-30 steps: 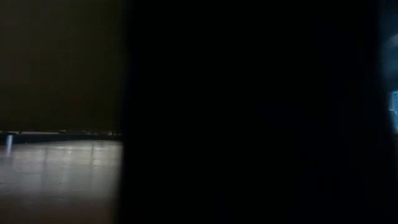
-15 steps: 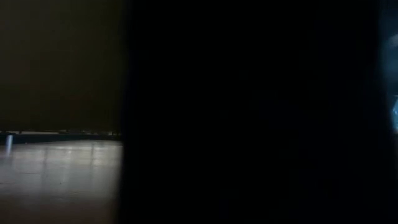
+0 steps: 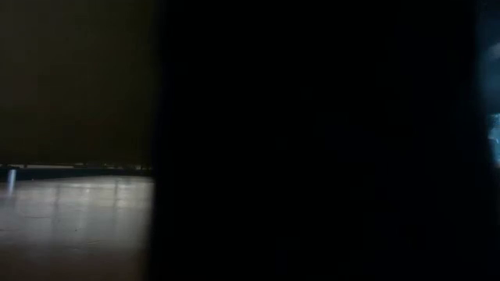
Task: Pick and place cans onto a shelf
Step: Put the canned pineapple rings on the shelf
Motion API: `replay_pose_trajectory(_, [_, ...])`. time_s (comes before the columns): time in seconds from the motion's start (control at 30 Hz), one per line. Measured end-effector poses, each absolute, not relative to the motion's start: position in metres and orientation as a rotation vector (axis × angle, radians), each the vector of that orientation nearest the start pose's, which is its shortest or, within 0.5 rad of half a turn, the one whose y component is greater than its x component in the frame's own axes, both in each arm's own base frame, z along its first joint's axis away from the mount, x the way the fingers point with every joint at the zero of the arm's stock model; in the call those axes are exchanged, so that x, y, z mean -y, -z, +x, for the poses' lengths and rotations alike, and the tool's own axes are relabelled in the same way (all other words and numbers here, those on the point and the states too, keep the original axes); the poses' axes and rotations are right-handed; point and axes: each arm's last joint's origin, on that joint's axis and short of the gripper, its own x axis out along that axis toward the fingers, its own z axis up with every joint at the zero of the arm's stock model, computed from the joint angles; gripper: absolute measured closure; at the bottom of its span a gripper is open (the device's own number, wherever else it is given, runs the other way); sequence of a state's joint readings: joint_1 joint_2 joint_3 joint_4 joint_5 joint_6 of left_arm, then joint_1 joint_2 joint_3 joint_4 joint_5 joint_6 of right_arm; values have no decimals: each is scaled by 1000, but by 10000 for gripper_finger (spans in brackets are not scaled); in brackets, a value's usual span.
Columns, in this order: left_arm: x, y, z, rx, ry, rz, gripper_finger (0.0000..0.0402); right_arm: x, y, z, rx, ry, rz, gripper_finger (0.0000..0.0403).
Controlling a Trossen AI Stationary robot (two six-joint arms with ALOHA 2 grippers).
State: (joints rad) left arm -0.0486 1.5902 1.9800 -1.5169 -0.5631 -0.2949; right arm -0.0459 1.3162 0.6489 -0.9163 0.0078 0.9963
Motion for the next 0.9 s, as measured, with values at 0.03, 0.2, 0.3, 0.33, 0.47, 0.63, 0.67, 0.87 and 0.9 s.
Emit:
replay_pose_trajectory(0.03, [-2,-433,269,-1001,-610,83,401,10,-162,187,-1399,783,784,394])
replay_pose_trajectory(0.2, [-2,-433,269,-1001,-610,83,401,15,-181,202,-1352,646,700,397])
replay_pose_trajectory(0.3, [-2,-433,269,-1001,-609,82,401,19,-193,212,-1329,559,625,397])
replay_pose_trajectory(0.33, [-2,-433,269,-1001,-610,83,401,19,-197,216,-1326,530,597,397])
replay_pose_trajectory(0.47, [-2,-433,269,-1002,-607,80,401,20,-215,237,-1311,324,430,397])
replay_pose_trajectory(0.63, [-2,-433,269,-1003,-604,79,401,23,-231,274,-1295,129,208,397])
replay_pose_trajectory(0.67, [-2,-433,269,-1003,-604,79,401,24,-233,283,-1296,105,169,397])
replay_pose_trajectory(0.87, [-2,-432,269,-1008,-603,80,401,31,-234,339,-1364,-29,-99,397])
replay_pose_trajectory(0.9, [-2,-432,268,-1014,-603,82,401,32,-233,348,-1372,-58,-142,397])
